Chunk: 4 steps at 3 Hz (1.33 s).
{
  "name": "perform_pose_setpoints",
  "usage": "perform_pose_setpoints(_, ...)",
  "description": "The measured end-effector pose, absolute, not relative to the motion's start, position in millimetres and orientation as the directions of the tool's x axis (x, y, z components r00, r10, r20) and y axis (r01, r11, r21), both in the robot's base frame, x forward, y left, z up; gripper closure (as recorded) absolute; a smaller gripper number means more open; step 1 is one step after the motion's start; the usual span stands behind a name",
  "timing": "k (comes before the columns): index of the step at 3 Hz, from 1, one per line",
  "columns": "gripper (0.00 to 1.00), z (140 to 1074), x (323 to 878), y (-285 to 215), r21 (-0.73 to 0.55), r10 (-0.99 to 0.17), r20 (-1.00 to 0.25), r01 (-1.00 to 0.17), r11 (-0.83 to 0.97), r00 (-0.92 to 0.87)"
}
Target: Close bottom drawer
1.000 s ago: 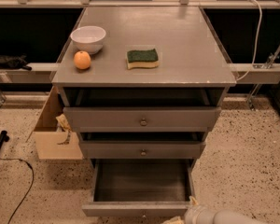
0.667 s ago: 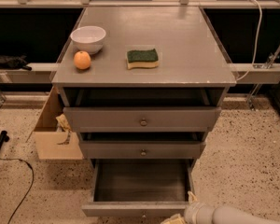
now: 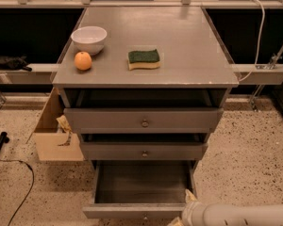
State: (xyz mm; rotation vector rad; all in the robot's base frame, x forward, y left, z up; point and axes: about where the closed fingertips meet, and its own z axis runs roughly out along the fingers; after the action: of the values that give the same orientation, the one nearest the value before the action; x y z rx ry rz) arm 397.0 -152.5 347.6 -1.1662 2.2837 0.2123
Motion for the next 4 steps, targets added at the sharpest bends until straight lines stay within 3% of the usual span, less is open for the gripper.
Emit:
perform_pose_setpoints(1, 0.0, 330, 351, -127, -0.162, -0.781, -0.496, -0.843, 0.513, -0.38)
perform_pose_setpoints(2, 0.0, 331, 350, -131, -0.228, -0.799, -0.481, -0.829, 0.511, -0.36)
perform_pose_setpoints(4, 0.0, 307, 355, -127, -0.212, -0.813, -0.448, -0.839, 0.501, -0.372)
